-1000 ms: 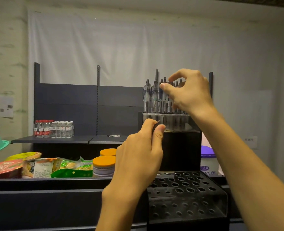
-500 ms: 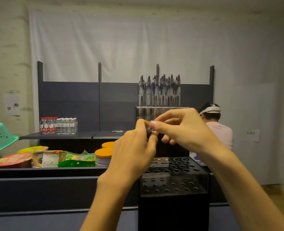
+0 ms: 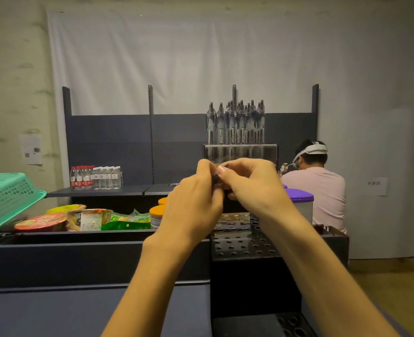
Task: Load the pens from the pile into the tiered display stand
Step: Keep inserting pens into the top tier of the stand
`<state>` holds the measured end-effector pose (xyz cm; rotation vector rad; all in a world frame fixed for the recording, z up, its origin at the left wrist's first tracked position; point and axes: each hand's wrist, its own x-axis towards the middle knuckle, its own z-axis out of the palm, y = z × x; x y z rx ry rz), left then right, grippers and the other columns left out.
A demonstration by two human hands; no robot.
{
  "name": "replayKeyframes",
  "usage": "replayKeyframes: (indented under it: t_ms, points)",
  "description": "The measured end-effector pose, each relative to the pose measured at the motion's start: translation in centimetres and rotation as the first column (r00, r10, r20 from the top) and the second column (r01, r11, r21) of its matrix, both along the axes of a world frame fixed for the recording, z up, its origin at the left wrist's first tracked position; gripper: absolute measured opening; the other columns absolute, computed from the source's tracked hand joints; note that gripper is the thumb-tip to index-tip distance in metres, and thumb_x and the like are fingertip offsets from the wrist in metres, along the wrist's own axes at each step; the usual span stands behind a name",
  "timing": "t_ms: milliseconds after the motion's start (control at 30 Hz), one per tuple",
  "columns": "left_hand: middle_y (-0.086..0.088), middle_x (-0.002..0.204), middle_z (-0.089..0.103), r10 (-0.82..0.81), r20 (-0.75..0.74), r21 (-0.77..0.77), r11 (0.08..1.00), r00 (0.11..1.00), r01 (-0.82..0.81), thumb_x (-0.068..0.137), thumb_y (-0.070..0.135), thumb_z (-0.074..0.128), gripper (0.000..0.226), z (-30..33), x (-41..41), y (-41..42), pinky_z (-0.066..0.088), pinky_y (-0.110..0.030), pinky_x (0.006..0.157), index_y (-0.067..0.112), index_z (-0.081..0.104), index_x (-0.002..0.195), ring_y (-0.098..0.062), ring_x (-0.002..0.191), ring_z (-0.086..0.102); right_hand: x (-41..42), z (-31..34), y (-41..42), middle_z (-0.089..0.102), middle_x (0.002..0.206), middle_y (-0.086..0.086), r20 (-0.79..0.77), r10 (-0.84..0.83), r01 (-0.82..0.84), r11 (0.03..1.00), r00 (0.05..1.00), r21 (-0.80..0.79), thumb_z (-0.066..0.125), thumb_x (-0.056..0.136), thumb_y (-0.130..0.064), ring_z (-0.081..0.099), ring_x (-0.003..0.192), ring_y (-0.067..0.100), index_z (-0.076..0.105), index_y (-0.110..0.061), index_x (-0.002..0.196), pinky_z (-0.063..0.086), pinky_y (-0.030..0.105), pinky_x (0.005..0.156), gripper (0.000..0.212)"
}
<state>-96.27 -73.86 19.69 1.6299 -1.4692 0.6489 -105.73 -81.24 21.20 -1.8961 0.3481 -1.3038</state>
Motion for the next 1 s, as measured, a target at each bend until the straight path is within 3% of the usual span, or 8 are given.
replayKeyframes:
  t_ms: [100, 200, 267, 467, 633, 767, 867, 1000]
  points:
    - [0.004, 0.078, 0.061, 0.001, 0.008, 0.002, 1.0, 1.0, -0.001, 0.093, 0.018, 0.051, 0.016, 0.1, 1.0, 0.7, 0.049, -0.027, 0.056, 0.022, 0.038, 0.101, -0.01, 0.063, 0.057, 1.1, 0.4, 0.2, 0.071, 0.089, -0.001, 0.04, -0.034, 0.034, 0.999, 0.999, 0.008, 0.058, 0.095, -0.025, 0.068, 0.086, 0.012, 0.066, -0.021, 0.092, 0.058, 0.033, 0.076, 0.01]
    - [0.004, 0.073, 0.055, 0.086, 0.047, 0.055, 0.995, 0.995, -0.089, 0.092, 0.02, 0.052, 0.018, -0.2, 2.4, 1.5, 0.047, -0.032, 0.056, 0.021, 0.038, 0.104, -0.014, 0.063, 0.054, 0.9, 1.6, 0.1, 0.067, 0.087, -0.001, 0.197, -0.059, 0.043, 0.996, 0.979, 0.082, 0.049, 0.1, -0.024, 0.068, 0.08, 0.011, 0.056, -0.024, 0.091, 0.058, 0.024, 0.067, 0.01]
    - [0.006, 0.076, 0.053, 0.182, 0.104, 0.072, 0.979, 0.978, -0.19, 0.093, 0.023, 0.051, 0.02, -0.5, 3.5, 1.9, 0.039, -0.025, 0.055, 0.022, 0.039, 0.109, -0.014, 0.068, 0.052, 0.5, 2.6, -0.3, 0.065, 0.082, -0.004, 0.321, -0.13, 0.09, 0.986, 0.938, 0.138, 0.047, 0.101, -0.024, 0.067, 0.074, 0.009, 0.052, -0.026, 0.09, 0.057, 0.02, 0.062, 0.012]
    - [0.006, 0.098, 0.056, 0.298, 0.18, 0.162, 0.931, 0.938, -0.327, 0.096, 0.031, 0.046, 0.022, -1.5, 5.0, 2.5, 0.035, -0.025, 0.069, 0.025, 0.044, 0.117, -0.013, 0.086, 0.05, 1.0, 5.7, -2.8, 0.064, 0.092, 0.0, 0.531, -0.372, 0.333, 0.927, 0.761, 0.173, 0.051, 0.099, -0.028, 0.067, 0.087, 0.022, 0.052, -0.022, 0.094, 0.059, 0.041, 0.076, 0.007]
    - [0.005, 0.105, 0.057, 0.302, 0.216, 0.216, 0.913, 0.929, -0.347, 0.097, 0.035, 0.044, 0.024, -1.5, 5.3, 1.5, 0.032, -0.024, 0.07, 0.027, 0.045, 0.118, -0.01, 0.084, 0.043, 1.5, 7.8, -3.8, 0.057, 0.082, -0.011, 0.596, -0.405, 0.384, 0.908, 0.693, 0.17, 0.05, 0.1, -0.024, 0.067, 0.082, 0.018, 0.049, -0.022, 0.097, 0.059, 0.035, 0.074, 0.003]
    - [0.004, 0.105, 0.057, 0.309, 0.225, 0.25, 0.898, 0.924, -0.362, 0.097, 0.036, 0.043, 0.023, -1.3, 5.7, 1.0, 0.032, -0.024, 0.069, 0.026, 0.046, 0.118, -0.011, 0.084, 0.045, 2.1, 9.2, -4.2, 0.065, 0.088, 0.001, 0.595, -0.419, 0.442, 0.889, 0.686, 0.116, 0.049, 0.1, -0.024, 0.066, 0.075, 0.014, 0.052, -0.018, 0.101, 0.059, 0.029, 0.068, 0.007]
    - [0.005, 0.1, 0.055, 0.324, 0.228, 0.255, 0.89, 0.918, -0.378, 0.097, 0.036, 0.042, 0.023, -1.0, 6.1, 0.6, 0.032, -0.025, 0.069, 0.026, 0.047, 0.117, -0.011, 0.083, 0.044, 2.5, 9.9, -4.3, 0.065, 0.092, 0.002, 0.535, -0.437, 0.499, 0.866, 0.723, 0.032, 0.048, 0.101, -0.024, 0.059, 0.068, 0.005, 0.057, -0.01, 0.11, 0.049, 0.01, 0.057, 0.019]
    - [0.005, 0.105, 0.058, 0.33, 0.233, 0.25, 0.889, 0.915, -0.384, 0.097, 0.036, 0.043, 0.024, -0.6, 6.2, 0.2, 0.032, -0.024, 0.067, 0.027, 0.048, 0.117, -0.01, 0.083, 0.044, 3.1, 10.8, -4.1, 0.068, 0.095, 0.004, 0.423, -0.465, 0.552, 0.827, 0.778, -0.105, 0.048, 0.101, -0.024, 0.065, 0.079, 0.016, 0.06, -0.012, 0.111, 0.056, 0.028, 0.065, 0.019]
